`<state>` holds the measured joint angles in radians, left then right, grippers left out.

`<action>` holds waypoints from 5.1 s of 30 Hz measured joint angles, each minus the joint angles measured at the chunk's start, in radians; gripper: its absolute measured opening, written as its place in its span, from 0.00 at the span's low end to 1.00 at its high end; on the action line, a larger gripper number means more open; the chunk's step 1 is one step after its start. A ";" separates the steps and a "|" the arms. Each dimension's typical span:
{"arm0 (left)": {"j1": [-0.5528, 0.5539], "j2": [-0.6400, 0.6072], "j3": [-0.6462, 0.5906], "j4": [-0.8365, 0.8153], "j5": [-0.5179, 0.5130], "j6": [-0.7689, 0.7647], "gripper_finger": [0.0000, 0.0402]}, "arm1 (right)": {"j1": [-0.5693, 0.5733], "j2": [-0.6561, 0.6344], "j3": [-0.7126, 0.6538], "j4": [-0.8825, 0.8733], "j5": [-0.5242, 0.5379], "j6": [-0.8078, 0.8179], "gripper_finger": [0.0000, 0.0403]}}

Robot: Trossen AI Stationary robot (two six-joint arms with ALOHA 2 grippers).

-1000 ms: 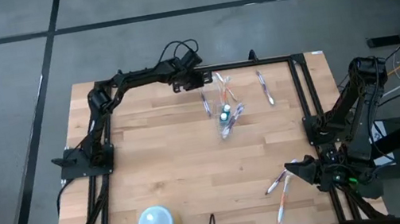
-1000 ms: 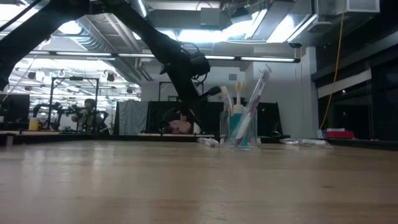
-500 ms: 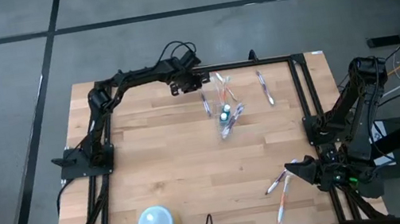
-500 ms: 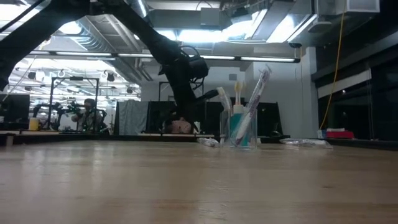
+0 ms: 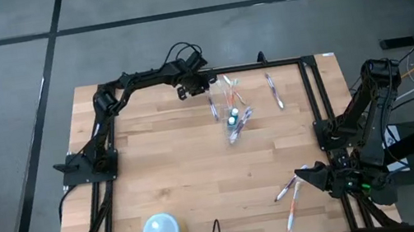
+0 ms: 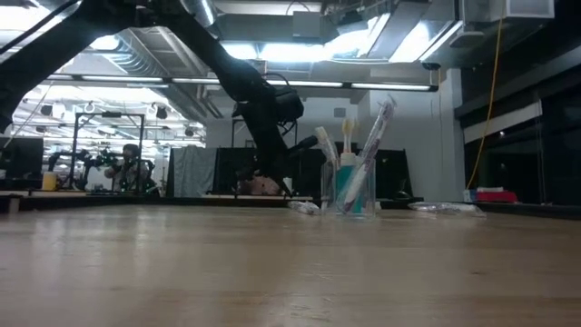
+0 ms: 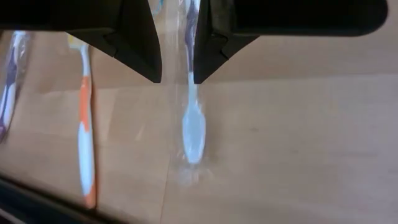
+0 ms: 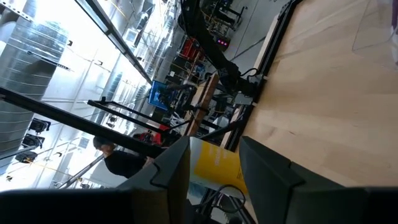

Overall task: Pick & Place toothbrushing station
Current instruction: Put the purple toothbrush into the transparent organizer

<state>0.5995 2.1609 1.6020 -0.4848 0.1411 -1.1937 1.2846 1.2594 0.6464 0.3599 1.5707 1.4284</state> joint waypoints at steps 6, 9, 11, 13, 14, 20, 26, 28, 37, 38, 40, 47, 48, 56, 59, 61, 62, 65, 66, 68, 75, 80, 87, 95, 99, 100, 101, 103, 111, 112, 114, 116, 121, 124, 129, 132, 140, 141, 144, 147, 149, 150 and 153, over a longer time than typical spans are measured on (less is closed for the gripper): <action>-0.005 0.028 0.014 -0.009 0.009 -0.017 0.22 | 0.000 0.000 0.000 0.000 0.000 0.002 0.35; -0.004 0.038 0.055 -0.047 0.018 -0.001 0.22 | 0.000 0.000 0.000 0.008 0.000 0.002 0.35; -0.004 0.065 0.085 -0.061 0.027 -0.001 0.22 | 0.000 0.000 0.000 0.012 0.000 0.002 0.35; -0.001 0.081 0.113 -0.121 0.040 -0.008 0.21 | 0.000 0.000 0.002 0.013 0.000 -0.006 0.35; -0.002 0.093 0.136 -0.126 0.051 -0.010 0.21 | 0.000 0.000 0.005 0.015 0.000 -0.018 0.35; 0.005 0.149 0.242 -0.258 0.072 0.046 0.11 | 0.000 0.000 0.016 0.019 0.000 -0.042 0.35; 0.022 0.146 0.265 -0.248 0.123 0.072 0.01 | 0.000 0.000 0.016 0.022 0.000 -0.056 0.35; 0.029 0.146 0.283 -0.240 0.125 0.079 0.01 | 0.000 0.000 0.016 0.023 0.000 -0.057 0.35; 0.065 0.138 0.374 -0.316 0.180 0.183 0.01 | 0.000 0.000 0.016 0.022 0.000 -0.072 0.35; 0.066 0.138 0.375 -0.322 0.180 0.188 0.01 | 0.000 0.000 0.016 0.023 0.000 -0.074 0.35; 0.067 0.138 0.375 -0.323 0.179 0.201 0.01 | 0.000 0.000 0.016 0.023 0.000 -0.076 0.35; 0.068 0.138 0.369 -0.265 0.179 0.200 0.17 | 0.000 0.000 0.016 0.023 0.000 -0.056 0.35; 0.070 0.138 0.369 -0.267 0.176 0.195 0.20 | 0.000 0.000 0.016 0.023 0.000 -0.056 0.35; 0.068 0.138 0.369 -0.274 0.163 0.183 0.34 | 0.000 0.000 0.016 0.023 0.000 -0.068 0.35; 0.063 0.138 0.369 -0.274 0.156 0.182 0.35 | 0.000 0.000 0.016 0.023 0.000 -0.068 0.35; 0.057 0.144 0.369 -0.269 0.158 0.174 0.35 | 0.000 0.000 0.016 0.023 0.000 -0.069 0.35; 0.055 0.149 0.369 -0.268 0.171 0.168 0.35 | 0.000 0.000 0.016 0.023 0.000 -0.069 0.35; 0.037 0.176 0.368 -0.267 0.214 0.143 0.34 | 0.000 0.000 0.016 0.023 0.000 -0.069 0.35; 0.030 0.185 0.368 -0.268 0.237 0.139 0.34 | 0.000 0.000 0.016 0.023 0.000 -0.068 0.35; 0.019 0.198 0.369 -0.264 0.261 0.132 0.33 | 0.000 0.000 0.016 0.023 0.000 -0.063 0.35; 0.017 0.197 0.375 -0.289 0.255 0.105 0.31 | 0.000 0.000 0.015 0.023 0.000 -0.056 0.35; 0.004 0.197 0.375 -0.360 0.272 0.124 0.29 | 0.000 0.000 0.015 0.022 0.000 -0.060 0.35; 0.011 0.190 0.375 -0.378 0.321 0.201 0.28 | 0.000 0.000 0.015 0.023 0.000 -0.053 0.35; 0.071 0.016 0.375 -0.406 0.365 0.361 0.28 | 0.008 0.000 0.042 0.037 0.000 -0.132 0.35; 0.063 -0.123 0.375 -0.424 0.307 0.431 0.28 | 0.004 0.000 0.056 0.037 0.000 -0.171 0.35; 0.058 -0.160 0.375 -0.434 0.287 0.447 0.28 | 0.001 0.000 0.059 0.037 0.000 -0.182 0.35; 0.052 -0.195 0.375 -0.450 0.257 0.464 0.28 | -0.003 0.000 0.060 0.037 0.000 -0.188 0.35; 0.035 -0.263 0.375 -0.480 0.206 0.504 0.28 | -0.010 0.000 0.060 0.037 0.000 -0.191 0.35; -0.162 -0.503 0.334 -0.575 -0.089 0.619 0.28 | -0.043 0.000 0.061 0.041 0.000 -0.205 0.35; -0.200 -0.529 0.316 -0.592 -0.158 0.626 0.28 | -0.046 0.000 0.061 0.048 0.000 -0.213 0.35; -0.271 -0.581 0.256 -0.608 -0.293 0.620 0.28 | -0.052 -0.001 0.061 0.062 0.000 -0.238 0.35; -0.338 -0.635 0.159 -0.588 -0.382 0.565 0.28 | -0.056 -0.010 0.061 0.068 0.000 -0.267 0.35; -0.461 -0.748 -0.213 -0.266 -0.400 0.306 0.28 | -0.062 -0.055 0.061 0.076 0.000 -0.334 0.35; -0.488 -0.759 -0.438 0.013 -0.382 0.100 0.28 | -0.062 -0.078 0.061 0.102 0.000 -0.380 0.35; -0.429 -0.671 -0.641 0.376 -0.339 -0.186 0.28 | -0.062 -0.096 0.061 0.243 0.000 -0.543 0.35; -0.361 -0.595 -0.645 0.527 -0.251 -0.227 0.28 | -0.061 -0.098 0.061 0.336 -0.007 -0.651 0.35; -0.157 -0.461 -0.423 0.605 0.011 -0.098 0.28 | -0.061 -0.098 0.061 0.399 -0.037 -0.726 0.35; -0.133 -0.457 -0.381 0.559 0.027 -0.073 0.28 | -0.061 -0.098 0.061 0.399 -0.040 -0.726 0.35; -0.059 -0.454 -0.255 0.365 0.075 0.020 0.28 | -0.061 -0.098 0.061 0.399 -0.042 -0.727 0.35; 0.015 -0.455 -0.132 0.163 0.087 0.112 0.28 | -0.061 -0.098 0.061 0.399 -0.041 -0.733 0.35; 0.063 -0.449 -0.072 0.056 0.097 0.155 0.28 | -0.061 -0.098 0.061 0.397 -0.039 -0.737 0.35; 0.081 -0.438 -0.046 0.029 0.110 0.165 0.28 | -0.061 -0.098 0.061 0.397 -0.037 -0.739 0.35; 0.124 -0.381 -0.007 -0.023 0.199 0.168 0.28 | -0.061 -0.098 0.061 0.396 -0.036 -0.748 0.35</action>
<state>0.7231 1.7801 1.5947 -0.5077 0.3403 -1.0258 1.2236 1.1610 0.7074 0.7554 1.5344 0.6807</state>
